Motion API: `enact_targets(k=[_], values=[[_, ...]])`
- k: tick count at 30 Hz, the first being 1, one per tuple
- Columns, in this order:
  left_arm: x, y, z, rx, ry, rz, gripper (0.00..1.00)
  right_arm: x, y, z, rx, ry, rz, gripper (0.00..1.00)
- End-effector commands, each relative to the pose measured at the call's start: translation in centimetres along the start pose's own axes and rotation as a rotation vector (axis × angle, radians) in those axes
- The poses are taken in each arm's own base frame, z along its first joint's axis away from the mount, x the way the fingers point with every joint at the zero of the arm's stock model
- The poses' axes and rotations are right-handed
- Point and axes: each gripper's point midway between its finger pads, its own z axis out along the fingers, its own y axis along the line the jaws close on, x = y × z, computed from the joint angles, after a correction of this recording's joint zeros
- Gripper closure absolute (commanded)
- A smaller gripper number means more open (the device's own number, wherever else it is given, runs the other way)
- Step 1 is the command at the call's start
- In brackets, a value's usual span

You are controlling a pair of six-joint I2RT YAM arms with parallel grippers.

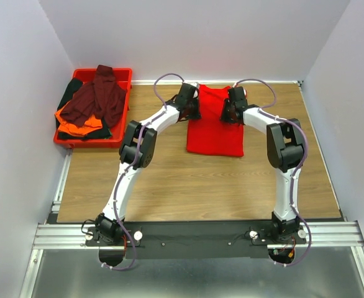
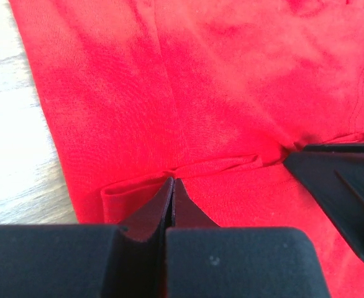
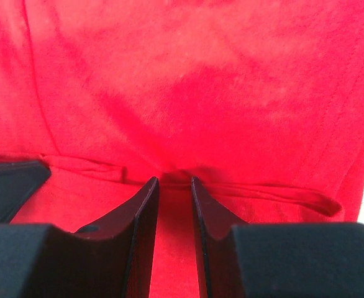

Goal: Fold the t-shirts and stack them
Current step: Fold the tshirt

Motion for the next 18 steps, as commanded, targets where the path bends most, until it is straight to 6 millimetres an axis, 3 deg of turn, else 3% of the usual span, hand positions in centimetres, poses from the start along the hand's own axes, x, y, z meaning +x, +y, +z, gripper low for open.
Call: enact_targets(k=[1,5,9,12,13,14,15,16,18], values=[[2.1,1.7,-0.2,-0.049,0.064,-0.007,0.96,2.1,-2.3,1.4,0.06,0.048,-0.006,0.65],[3.0,2.4,-0.8,-0.073,0.079,-0.046,1.0,2.8,-2.3,1.1,0.048,0.066,0.0,0.65],[4.1,3.0,-1.8,-0.108,0.092,-0.073,1.0,4.8,-2.2,0.6,0.019,0.118,0.008,0.65],[4.4,3.6,-3.1,-0.14,0.081,-0.093,1.0,6.2,-2.5,0.0,0.017,0.149,0.023,0.65],[3.7,3.3,-3.9,-0.138,0.055,-0.092,1.0,6.2,-2.4,-0.5,0.013,0.149,0.033,0.65],[4.8,3.7,-4.2,-0.153,0.073,-0.103,1.0,6.7,-2.3,-0.8,0.012,0.157,0.038,0.65],[5.0,3.8,-4.6,-0.155,0.073,-0.106,1.0,6.9,-2.2,-1.1,0.014,0.158,0.054,0.65],[4.3,3.4,-5.3,-0.15,0.046,-0.107,1.0,8.4,-2.4,-1.4,0.021,0.185,0.051,0.65],[5.7,4.1,-6.0,-0.167,0.066,-0.114,1.0,8.9,-1.7,-2.4,0.01,0.186,0.055,0.65]])
